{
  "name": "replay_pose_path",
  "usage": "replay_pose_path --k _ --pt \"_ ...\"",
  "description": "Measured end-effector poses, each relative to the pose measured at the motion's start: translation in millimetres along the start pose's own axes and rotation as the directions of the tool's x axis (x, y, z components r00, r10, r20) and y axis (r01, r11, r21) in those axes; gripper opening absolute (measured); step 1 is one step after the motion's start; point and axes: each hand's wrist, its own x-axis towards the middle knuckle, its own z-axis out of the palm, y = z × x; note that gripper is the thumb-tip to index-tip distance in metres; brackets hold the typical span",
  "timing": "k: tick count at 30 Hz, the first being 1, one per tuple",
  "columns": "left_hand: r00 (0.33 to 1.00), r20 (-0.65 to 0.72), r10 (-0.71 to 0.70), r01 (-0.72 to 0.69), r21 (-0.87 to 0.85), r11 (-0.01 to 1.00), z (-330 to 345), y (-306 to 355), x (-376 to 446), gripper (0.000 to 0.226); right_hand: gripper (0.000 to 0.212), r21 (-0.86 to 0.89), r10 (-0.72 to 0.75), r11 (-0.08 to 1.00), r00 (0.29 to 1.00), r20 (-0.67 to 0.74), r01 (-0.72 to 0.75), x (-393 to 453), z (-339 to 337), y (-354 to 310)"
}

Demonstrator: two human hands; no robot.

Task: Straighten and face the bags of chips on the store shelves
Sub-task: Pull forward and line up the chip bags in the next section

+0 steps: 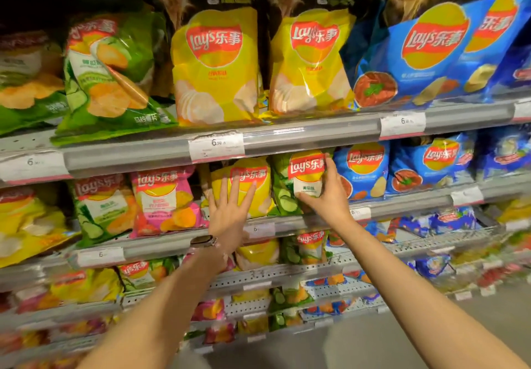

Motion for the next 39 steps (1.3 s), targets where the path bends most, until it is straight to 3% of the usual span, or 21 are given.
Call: replay_pose_path --k 3,7,20,28,30,33,36,39 --pt "0.999 0.048 0.001 -0.001 0.012 1.000 2 0 3 0.127 0.114 0.073 -0.014 0.997 0.996 0.090 0.008 5 -2 6" --pt "0.998 0.053 -0.037 0.035 0.039 0.999 1 6 3 0.125 0.113 0.103 -0.023 0.995 0.987 0.160 0.006 7 -5 12" --pt "0.996 0.034 -0.081 0.079 0.048 0.996 1 13 1 0.126 0.090 0.314 -0.105 0.944 0.994 -0.012 0.104 -14 -9 -8" --pt "0.994 0.113 -0.012 0.007 0.039 0.999 -13 3 1 0.106 0.092 0.384 -0.090 0.920 0.996 0.013 0.078 -47 3 -24" --pt "0.998 0.022 0.056 -0.054 -0.090 0.994 -13 -9 -6 0.102 0.093 0.385 -0.088 0.920 0.996 0.031 0.070 -52 6 -28" --pt "0.929 -0.360 0.087 -0.175 -0.220 0.960 -8 -36 -26 0.074 0.093 0.381 -0.102 0.922 0.993 0.053 0.074 -61 10 -32" --pt "0.804 -0.587 -0.092 -0.118 -0.310 0.943 -9 -65 -53 0.039 0.091 0.368 -0.094 0.927 0.994 0.055 0.068 -69 16 -37" --pt "0.736 -0.528 -0.425 0.134 -0.501 0.855 -18 -91 -68 0.061 0.090 0.397 -0.083 0.916 0.995 0.053 0.055 -75 27 -44"
